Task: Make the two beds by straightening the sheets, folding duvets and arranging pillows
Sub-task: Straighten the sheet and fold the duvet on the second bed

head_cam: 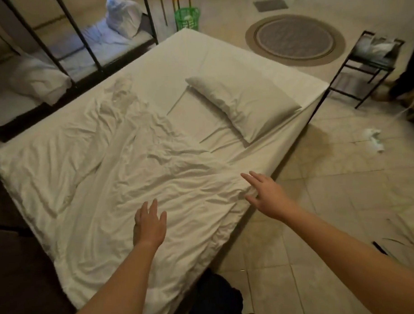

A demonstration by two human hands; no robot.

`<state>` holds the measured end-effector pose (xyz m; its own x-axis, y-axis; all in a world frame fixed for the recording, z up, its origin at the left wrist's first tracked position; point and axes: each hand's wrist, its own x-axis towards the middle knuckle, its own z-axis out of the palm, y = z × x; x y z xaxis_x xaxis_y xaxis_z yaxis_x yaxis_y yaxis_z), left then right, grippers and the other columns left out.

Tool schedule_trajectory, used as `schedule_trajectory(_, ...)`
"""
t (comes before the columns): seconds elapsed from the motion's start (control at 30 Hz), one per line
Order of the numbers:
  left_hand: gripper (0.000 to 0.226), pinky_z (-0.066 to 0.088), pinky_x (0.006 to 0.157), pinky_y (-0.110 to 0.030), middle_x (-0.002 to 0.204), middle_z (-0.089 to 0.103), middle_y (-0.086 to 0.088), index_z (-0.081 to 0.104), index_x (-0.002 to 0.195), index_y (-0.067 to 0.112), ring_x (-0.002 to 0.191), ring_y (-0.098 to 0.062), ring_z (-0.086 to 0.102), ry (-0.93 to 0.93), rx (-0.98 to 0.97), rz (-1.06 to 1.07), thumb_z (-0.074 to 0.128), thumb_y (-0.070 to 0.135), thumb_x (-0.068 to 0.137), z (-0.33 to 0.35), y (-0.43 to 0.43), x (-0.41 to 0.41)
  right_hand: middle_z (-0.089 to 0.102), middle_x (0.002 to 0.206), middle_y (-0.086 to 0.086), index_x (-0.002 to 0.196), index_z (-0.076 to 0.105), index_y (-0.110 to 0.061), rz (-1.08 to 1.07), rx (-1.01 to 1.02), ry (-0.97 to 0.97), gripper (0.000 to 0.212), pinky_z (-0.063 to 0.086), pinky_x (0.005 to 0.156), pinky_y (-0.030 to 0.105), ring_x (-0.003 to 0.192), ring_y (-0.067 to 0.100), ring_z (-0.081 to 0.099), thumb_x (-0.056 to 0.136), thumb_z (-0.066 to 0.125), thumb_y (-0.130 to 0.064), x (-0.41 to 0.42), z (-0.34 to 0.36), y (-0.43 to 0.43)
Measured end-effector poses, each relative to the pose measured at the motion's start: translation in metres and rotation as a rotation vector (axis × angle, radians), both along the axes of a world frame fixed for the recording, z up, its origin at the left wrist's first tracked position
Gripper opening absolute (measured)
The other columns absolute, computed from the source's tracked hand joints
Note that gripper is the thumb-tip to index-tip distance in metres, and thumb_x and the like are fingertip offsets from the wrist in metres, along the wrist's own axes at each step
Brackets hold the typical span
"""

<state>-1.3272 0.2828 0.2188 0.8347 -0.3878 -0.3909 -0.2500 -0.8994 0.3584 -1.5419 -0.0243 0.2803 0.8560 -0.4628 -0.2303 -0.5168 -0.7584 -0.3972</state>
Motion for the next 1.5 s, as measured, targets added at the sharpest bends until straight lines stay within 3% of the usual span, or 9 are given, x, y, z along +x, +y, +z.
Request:
schedule_trajectory(0.43, 0.060, 0.024, 0.125, -0.045, 0.170, 0.019, -0.004, 0.027, 0.162, 0.026, 0.157, -0.028, 0.013, -0.062, -0.039, -0.245, 0.040, 0.046, 0.107, 0.030, -0.240, 0.063, 0.024, 0.164, 0.004, 0.157, 0.025, -0.031, -0.204, -0.071, 0.049, 0.071, 0.023, 0.121, 0.045, 0.149, 0.029, 0.024, 0.096, 0.055, -0.049, 0.033, 0.021, -0.189)
schedule_trajectory(0.57, 0.060, 0.023, 0.125, -0.045, 0.169, 0.022, -0.007, 0.028, 0.162, 0.025, 0.156, -0.029, 0.015, -0.088, -0.062, -0.360, 0.041, 0.046, 0.107, 0.051, -0.326, 0.070, 0.021, 0.165, 0.003, 0.157, 0.023, -0.031, -0.297, -0.033, 0.020, 0.069, 0.022, 0.120, 0.050, 0.150, 0.028, 0.019, 0.097, 0.055, -0.045, 0.025, 0.035, -0.249)
schedule_trajectory(0.8, 0.063, 0.028, 0.124, -0.047, 0.169, 0.022, -0.005, 0.027, 0.162, 0.026, 0.157, -0.026, 0.013, -0.103, -0.128, -0.483, 0.041, 0.050, 0.106, 0.073, -0.487, 0.055, 0.025, 0.164, 0.002, 0.156, 0.023, -0.032, -0.387, -0.003, -0.024, 0.071, 0.024, 0.121, 0.047, 0.150, 0.025, 0.022, 0.095, 0.053, -0.052, -0.012, 0.029, -0.377)
schedule_trajectory(1.2, 0.063, 0.022, 0.126, -0.047, 0.168, 0.025, -0.007, 0.028, 0.162, 0.024, 0.156, -0.028, 0.015, -0.101, -0.140, -0.445, 0.042, 0.049, 0.106, 0.081, -0.719, -0.024, 0.021, 0.165, -0.001, 0.157, 0.021, -0.033, -0.347, -0.034, 0.008, 0.071, 0.021, 0.122, 0.046, 0.150, 0.026, 0.020, 0.095, 0.048, -0.058, -0.068, 0.043, -0.621)
schedule_trajectory(1.5, 0.063, 0.023, 0.125, -0.046, 0.169, 0.022, -0.007, 0.025, 0.163, 0.023, 0.157, -0.027, 0.012, -0.090, -0.160, -0.408, 0.040, 0.048, 0.107, 0.065, -0.886, -0.011, 0.021, 0.165, 0.001, 0.157, 0.019, -0.035, -0.286, -0.046, 0.021, 0.071, 0.022, 0.122, 0.044, 0.150, 0.026, 0.021, 0.095, 0.048, -0.055, -0.039, 0.025, -0.785)
